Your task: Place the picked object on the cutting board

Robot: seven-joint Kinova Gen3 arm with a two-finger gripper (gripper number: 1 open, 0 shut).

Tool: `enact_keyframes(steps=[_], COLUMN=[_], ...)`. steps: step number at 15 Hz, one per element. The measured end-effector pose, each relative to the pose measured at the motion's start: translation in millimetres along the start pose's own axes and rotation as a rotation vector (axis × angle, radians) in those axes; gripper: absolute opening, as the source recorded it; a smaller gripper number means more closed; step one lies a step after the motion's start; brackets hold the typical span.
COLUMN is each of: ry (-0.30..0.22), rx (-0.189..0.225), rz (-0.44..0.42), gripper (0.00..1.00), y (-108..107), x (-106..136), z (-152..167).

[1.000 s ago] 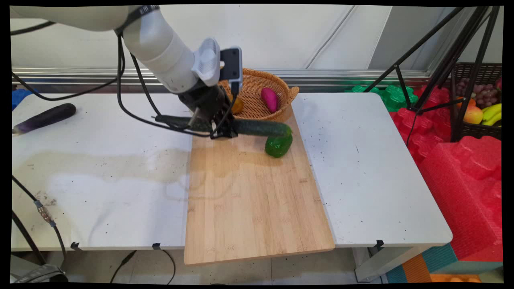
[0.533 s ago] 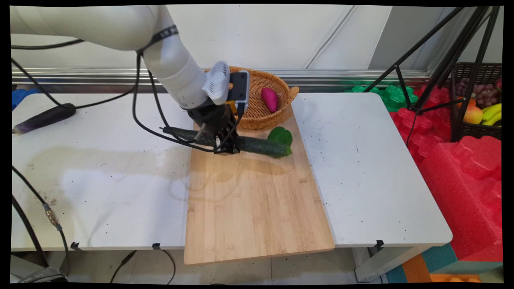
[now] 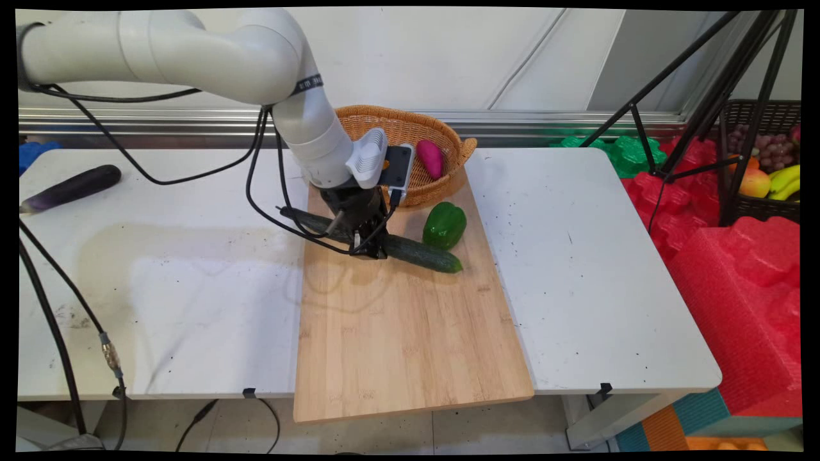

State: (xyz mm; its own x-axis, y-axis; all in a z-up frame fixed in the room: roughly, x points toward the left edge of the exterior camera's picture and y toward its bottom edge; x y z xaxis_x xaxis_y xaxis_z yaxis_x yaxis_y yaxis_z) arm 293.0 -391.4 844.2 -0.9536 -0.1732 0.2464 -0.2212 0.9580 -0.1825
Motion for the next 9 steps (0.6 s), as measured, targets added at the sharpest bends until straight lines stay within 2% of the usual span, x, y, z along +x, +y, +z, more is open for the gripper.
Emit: enact_keyframes(steps=[5,6,9], ry=[-0.011,-0.012,-0.013], rx=[-0.021,-0.024,-0.024], rz=[0.028,0.034,0.039], gripper=[0.0,1.0,1.0], y=[-8.0,-9.5,-11.1], x=[-1.0,-0.7,-0.6], z=[15.5,17.9,19.9])
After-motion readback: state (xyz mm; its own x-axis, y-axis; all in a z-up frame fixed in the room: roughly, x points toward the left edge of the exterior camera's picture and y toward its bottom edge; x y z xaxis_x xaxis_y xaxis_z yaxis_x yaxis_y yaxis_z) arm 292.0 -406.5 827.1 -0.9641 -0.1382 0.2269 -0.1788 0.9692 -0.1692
